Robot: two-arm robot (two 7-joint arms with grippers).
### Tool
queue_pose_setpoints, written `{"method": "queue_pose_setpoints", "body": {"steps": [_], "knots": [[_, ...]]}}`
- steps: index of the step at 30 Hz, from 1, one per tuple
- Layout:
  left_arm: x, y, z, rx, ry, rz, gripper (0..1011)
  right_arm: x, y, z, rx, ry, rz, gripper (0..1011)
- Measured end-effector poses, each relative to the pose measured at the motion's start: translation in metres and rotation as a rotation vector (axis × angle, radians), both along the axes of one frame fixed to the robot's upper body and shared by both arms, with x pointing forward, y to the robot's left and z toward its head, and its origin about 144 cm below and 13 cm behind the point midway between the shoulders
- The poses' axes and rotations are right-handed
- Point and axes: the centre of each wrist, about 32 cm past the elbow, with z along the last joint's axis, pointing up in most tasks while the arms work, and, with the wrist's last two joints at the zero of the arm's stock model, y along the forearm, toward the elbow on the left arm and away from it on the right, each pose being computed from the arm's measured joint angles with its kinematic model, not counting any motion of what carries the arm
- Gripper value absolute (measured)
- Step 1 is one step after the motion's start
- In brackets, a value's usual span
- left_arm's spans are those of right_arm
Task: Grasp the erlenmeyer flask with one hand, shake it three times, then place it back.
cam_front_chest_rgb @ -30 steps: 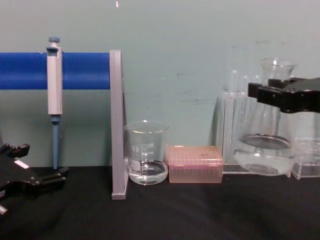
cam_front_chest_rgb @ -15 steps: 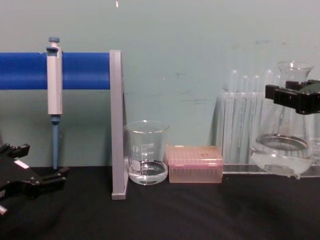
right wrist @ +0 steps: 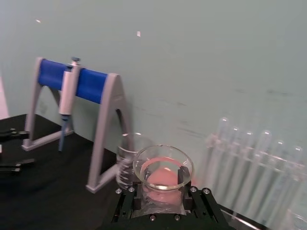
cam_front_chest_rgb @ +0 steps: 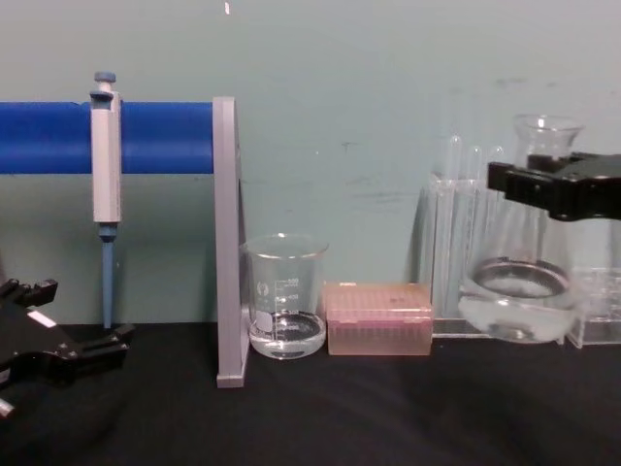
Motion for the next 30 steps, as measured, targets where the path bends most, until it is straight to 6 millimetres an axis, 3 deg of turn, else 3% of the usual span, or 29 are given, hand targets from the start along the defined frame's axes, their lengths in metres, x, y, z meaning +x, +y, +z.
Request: {"method": "queue_pose_setpoints", "body": {"steps": [13, 30], "knots": [[0.000, 0.000, 0.000, 0.000, 0.000, 0.000, 1001, -0.005, 0.023, 0.002, 0.023, 0.005, 0.143, 451], [0.000, 0.000, 0.000, 0.000, 0.000, 0.000, 1001, -0.004, 0.033, -0.002, 0.025, 0.008, 0.214, 451]]}}
